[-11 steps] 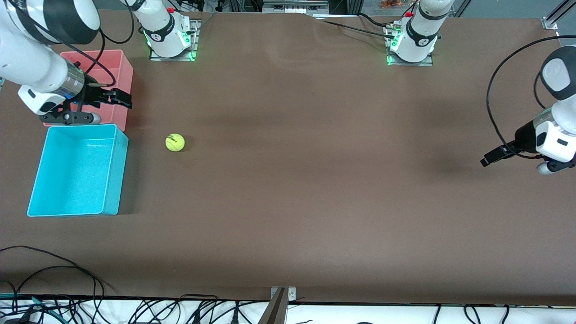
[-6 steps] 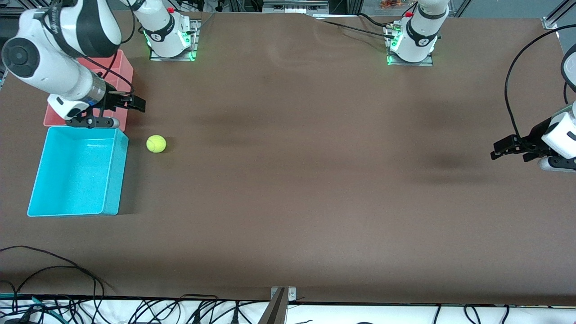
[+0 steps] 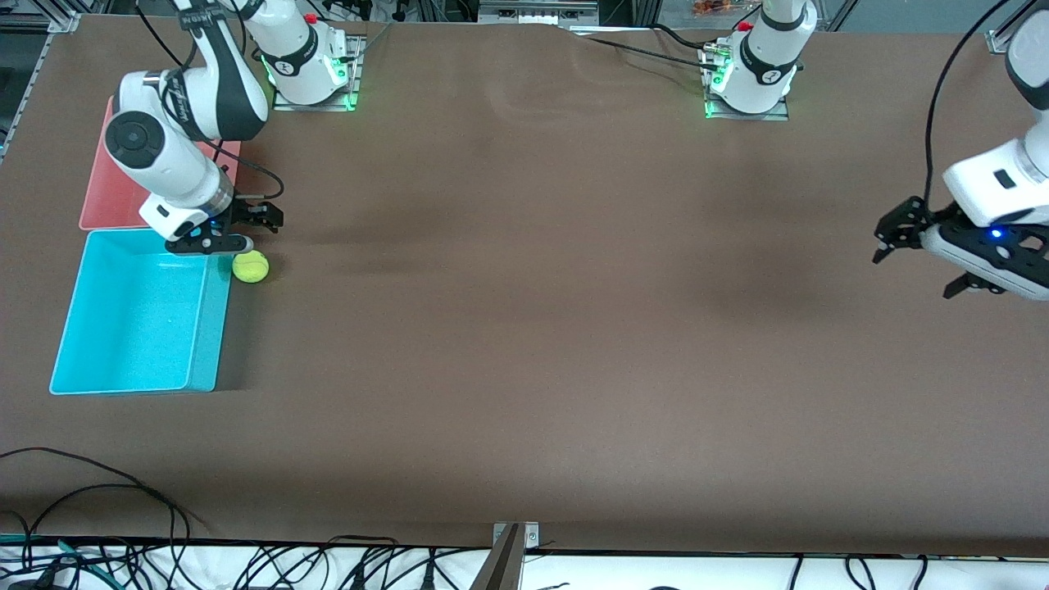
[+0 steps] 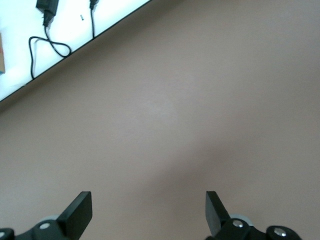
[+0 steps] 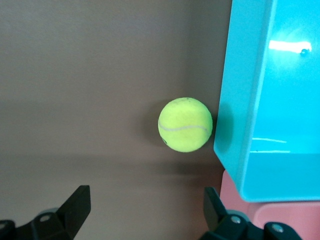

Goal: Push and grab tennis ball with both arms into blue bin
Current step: 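Lower the right gripper over the ball while the left gripper withdraws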

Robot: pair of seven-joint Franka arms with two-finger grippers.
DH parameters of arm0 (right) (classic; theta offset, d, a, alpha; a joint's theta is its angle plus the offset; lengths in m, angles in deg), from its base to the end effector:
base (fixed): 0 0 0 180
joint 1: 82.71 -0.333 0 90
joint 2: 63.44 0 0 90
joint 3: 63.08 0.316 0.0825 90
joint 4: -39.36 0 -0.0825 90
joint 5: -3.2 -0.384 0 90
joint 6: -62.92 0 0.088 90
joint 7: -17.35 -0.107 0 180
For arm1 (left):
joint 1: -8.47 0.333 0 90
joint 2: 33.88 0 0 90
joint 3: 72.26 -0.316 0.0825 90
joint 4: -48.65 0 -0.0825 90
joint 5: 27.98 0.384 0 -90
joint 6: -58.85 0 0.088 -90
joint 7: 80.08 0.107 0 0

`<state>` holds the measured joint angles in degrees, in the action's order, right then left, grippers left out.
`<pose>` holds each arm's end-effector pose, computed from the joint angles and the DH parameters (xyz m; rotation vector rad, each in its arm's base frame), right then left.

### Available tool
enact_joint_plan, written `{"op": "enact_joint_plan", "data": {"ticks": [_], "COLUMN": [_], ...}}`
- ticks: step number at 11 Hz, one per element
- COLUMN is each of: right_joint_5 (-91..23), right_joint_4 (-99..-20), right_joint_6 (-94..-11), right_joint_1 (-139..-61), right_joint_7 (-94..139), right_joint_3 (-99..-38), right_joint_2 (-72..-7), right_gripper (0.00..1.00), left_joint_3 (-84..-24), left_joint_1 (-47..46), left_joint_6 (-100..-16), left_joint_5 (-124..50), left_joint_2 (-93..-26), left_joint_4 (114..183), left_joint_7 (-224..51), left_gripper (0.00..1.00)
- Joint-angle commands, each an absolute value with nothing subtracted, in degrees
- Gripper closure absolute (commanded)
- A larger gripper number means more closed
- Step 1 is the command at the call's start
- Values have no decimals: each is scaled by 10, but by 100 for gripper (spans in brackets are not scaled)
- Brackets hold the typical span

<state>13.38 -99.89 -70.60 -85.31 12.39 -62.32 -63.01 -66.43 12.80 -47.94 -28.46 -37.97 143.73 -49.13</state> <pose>0.4718 0.0247 0.2933 3.0047 0.1527 -0.1478 0.5982 -0.0145 0.5684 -2.9927 0.8666 -0.2073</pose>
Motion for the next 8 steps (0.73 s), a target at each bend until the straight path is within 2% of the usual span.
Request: {"op": "enact_joint_plan", "data": {"ticks": [1, 3, 8], "right_joint_5": [185, 207, 331], "right_joint_4": [-1007, -1010, -1008], "right_joint_6": [-781, -830, -876], "right_joint_1": [-846, -846, -843], "right_joint_7": [111, 101, 23], "right_joint_3": [-632, -635, -660], "right_joint_2": [-587, -557, -519], "right_gripper": [0, 0, 0], "left_joint_3": [-719, -757, -745], "left_joint_1": [40, 11, 13], "left_joint_6": [-441, -434, -437], "left_joint_5": [-277, -253, -257], "left_joint_2": [-369, -370, -373], "left_joint_4": [1430, 1431, 1421], "left_joint_7": [-547, -537, -551], "left_gripper": [0, 0, 0]}}
